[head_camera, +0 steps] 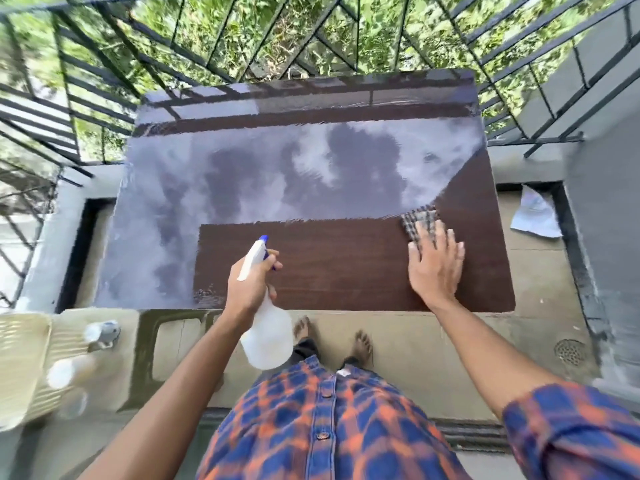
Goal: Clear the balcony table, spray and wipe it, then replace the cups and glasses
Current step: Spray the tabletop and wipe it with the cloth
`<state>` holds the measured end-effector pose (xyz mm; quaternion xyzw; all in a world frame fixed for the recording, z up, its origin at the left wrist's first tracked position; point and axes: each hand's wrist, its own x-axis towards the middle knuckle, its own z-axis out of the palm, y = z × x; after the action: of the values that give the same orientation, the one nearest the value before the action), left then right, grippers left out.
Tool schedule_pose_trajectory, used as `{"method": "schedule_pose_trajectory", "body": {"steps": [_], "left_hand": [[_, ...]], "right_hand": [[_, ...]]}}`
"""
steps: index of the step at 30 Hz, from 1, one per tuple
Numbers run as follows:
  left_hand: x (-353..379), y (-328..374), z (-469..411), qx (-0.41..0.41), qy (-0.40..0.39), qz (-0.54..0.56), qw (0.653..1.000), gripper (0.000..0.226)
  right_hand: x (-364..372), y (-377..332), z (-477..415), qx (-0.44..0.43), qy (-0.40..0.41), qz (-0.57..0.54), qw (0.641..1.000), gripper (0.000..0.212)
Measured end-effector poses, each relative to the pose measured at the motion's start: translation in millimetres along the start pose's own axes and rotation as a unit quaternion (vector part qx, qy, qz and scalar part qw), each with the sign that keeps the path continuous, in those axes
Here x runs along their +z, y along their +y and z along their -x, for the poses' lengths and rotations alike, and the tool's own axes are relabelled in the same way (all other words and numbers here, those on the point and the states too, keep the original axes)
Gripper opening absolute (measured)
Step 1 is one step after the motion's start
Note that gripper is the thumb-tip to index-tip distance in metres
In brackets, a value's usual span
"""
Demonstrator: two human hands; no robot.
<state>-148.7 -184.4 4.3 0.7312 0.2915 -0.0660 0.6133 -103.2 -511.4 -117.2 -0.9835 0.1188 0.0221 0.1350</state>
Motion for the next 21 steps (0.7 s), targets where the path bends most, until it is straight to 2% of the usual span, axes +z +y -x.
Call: {"method": "schedule_pose_trajectory", "body": {"steps": [2,4,7,11,14,17,21], "left_hand": [[-19,-2,0,0.001,0.035,0.024,0.999,0.025],[-41,-8,0,-0.005,0.076,0.038,0.996,0.034],[-76,-20,-1,-0.031,0.12,0.06,0.99,0.013],[-127,-37,-7,-0.052,0.157,0.078,0.983,0.011],[-169,-52,-14,-0.061,0.175,0.075,0.98,0.009],[-210,-73,-23,-0.087,0.173,0.096,0.976,0.009],[-262,-91,-42,-0.106,0.158,0.128,0.973,0.009]], "right_hand": [[6,-26,0,0.058,0.015,-0.025,0.998,0.052],[14,-61,9,0.061,0.018,-0.04,0.997,0.052],[33,-127,42,-0.06,-0.012,-0.042,0.997,0.051],[64,-230,99,-0.216,-0.066,-0.05,0.973,0.05],[83,-294,131,-0.315,-0.114,-0.054,0.941,0.048],[96,-319,144,-0.416,-0.136,-0.035,0.898,0.045],[96,-298,124,-0.496,-0.148,0.004,0.856,0.048]]}}
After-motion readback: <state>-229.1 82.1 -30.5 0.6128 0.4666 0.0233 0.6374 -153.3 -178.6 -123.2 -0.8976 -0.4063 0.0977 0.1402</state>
